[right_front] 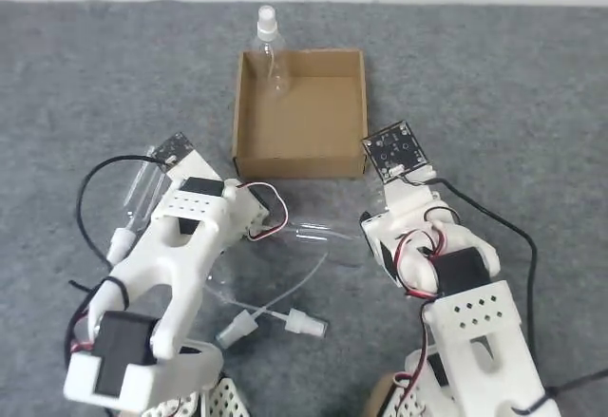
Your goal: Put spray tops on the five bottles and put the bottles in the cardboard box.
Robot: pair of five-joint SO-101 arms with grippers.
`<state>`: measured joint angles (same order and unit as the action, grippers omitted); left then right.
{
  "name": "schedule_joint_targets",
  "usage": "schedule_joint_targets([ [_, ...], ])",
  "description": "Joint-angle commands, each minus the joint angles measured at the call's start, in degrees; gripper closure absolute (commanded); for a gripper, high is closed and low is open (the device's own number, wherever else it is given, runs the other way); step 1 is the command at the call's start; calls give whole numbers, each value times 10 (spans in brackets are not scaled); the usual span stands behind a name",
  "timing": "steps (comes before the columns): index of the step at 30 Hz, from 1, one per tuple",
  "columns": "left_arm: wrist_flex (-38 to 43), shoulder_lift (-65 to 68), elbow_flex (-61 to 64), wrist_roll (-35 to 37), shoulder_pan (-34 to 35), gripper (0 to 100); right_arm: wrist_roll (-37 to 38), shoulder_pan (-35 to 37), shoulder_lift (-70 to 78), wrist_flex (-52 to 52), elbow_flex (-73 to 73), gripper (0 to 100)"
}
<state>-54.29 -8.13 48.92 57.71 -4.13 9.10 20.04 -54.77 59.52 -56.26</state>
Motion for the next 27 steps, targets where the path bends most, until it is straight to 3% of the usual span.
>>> schedule_joint_targets([
  [1, 11, -2, -31, 4, -1, 813, -1, -7, -20, -8, 3, 909],
  [11, 22, 72, -66, 4, 4, 815, -1, -7, -25, -13, -6, 906],
  [18, -22, 79, -100, 4, 4, 991, -1, -7, -25, -13, -6, 906],
  [27, -23, 48, -96, 4, 6, 987, -1, -7, -25, -13, -6, 906],
])
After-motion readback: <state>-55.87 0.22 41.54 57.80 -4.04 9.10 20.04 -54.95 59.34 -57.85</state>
